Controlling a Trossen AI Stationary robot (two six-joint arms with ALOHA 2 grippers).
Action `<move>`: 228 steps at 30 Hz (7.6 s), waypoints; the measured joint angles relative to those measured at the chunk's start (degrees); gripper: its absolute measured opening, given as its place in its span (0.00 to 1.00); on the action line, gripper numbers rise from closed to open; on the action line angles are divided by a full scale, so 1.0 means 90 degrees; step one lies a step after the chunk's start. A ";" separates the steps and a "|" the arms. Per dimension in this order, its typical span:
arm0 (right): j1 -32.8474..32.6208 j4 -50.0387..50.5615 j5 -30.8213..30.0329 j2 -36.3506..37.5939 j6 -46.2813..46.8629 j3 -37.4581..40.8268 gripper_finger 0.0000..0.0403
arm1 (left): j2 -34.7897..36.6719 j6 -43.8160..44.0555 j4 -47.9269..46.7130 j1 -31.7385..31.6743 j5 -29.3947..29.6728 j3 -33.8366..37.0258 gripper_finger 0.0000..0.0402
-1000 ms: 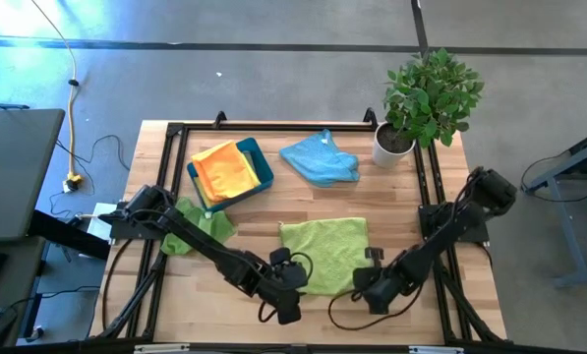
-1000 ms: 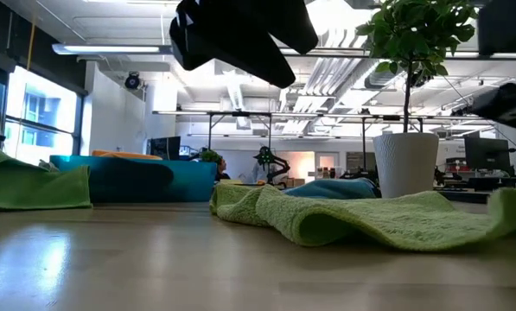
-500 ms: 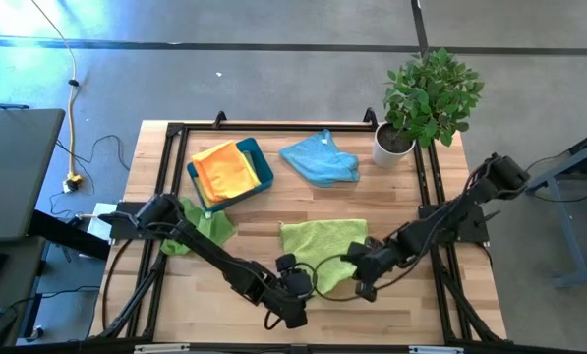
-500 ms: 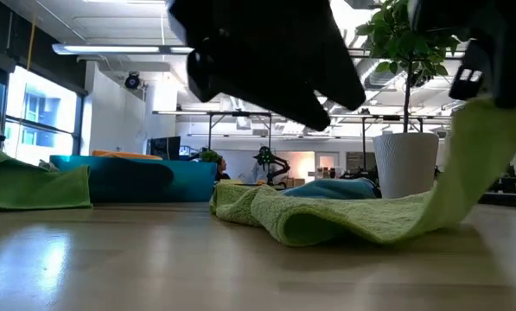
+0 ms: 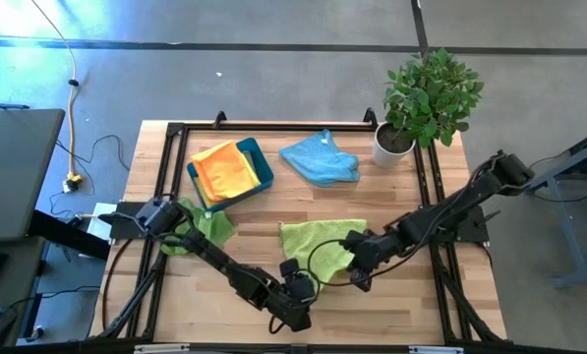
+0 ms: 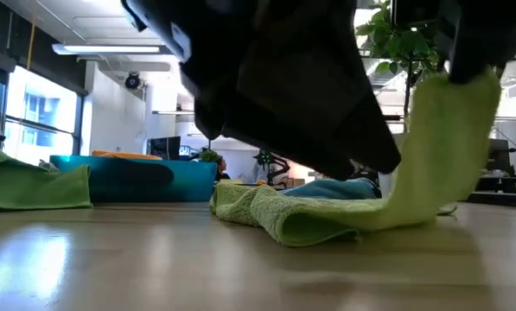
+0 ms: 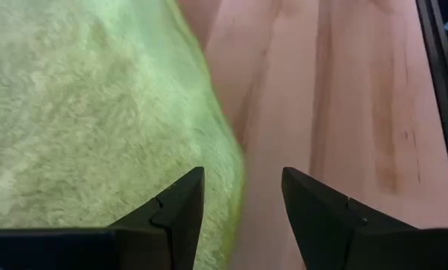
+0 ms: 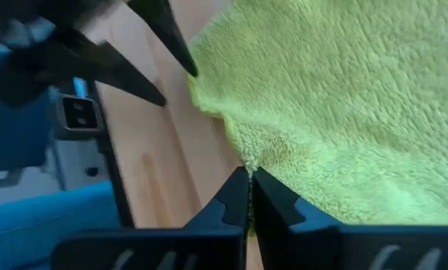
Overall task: Fold microfiber towels
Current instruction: Fold the right green microfiber cloth
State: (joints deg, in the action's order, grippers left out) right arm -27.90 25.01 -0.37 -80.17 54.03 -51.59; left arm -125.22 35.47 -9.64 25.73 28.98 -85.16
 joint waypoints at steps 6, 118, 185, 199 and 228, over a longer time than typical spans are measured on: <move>0.0029 0.0108 -0.0003 0.0416 -0.0006 -0.0019 0.00 | -0.0022 -0.0074 -0.0335 0.0023 -0.0089 0.0000 0.42; 0.1188 0.0485 -0.0619 0.1584 -0.1011 -0.0022 0.00 | 0.0098 0.6045 -0.0887 -0.0237 -0.0433 -0.0007 0.41; 0.1462 0.2697 -0.3745 0.1570 -0.5607 -0.2608 0.00 | 0.4448 -0.3316 -0.5967 -0.2171 0.0801 -0.0876 0.00; 0.2573 0.2632 -0.2653 0.1261 -0.5646 -0.2498 0.00 | 0.4248 -0.3206 -0.7041 -0.2568 0.0123 -0.1461 0.00; -0.0419 -0.0722 0.1335 0.0335 -0.2495 0.0571 0.00 | 0.1422 0.0497 -0.3562 -0.0003 -0.3415 -0.0828 0.00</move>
State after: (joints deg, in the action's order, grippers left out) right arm -31.68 18.51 11.64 -77.16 31.57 -46.46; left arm -112.42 39.95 -41.70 25.70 -1.76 -92.62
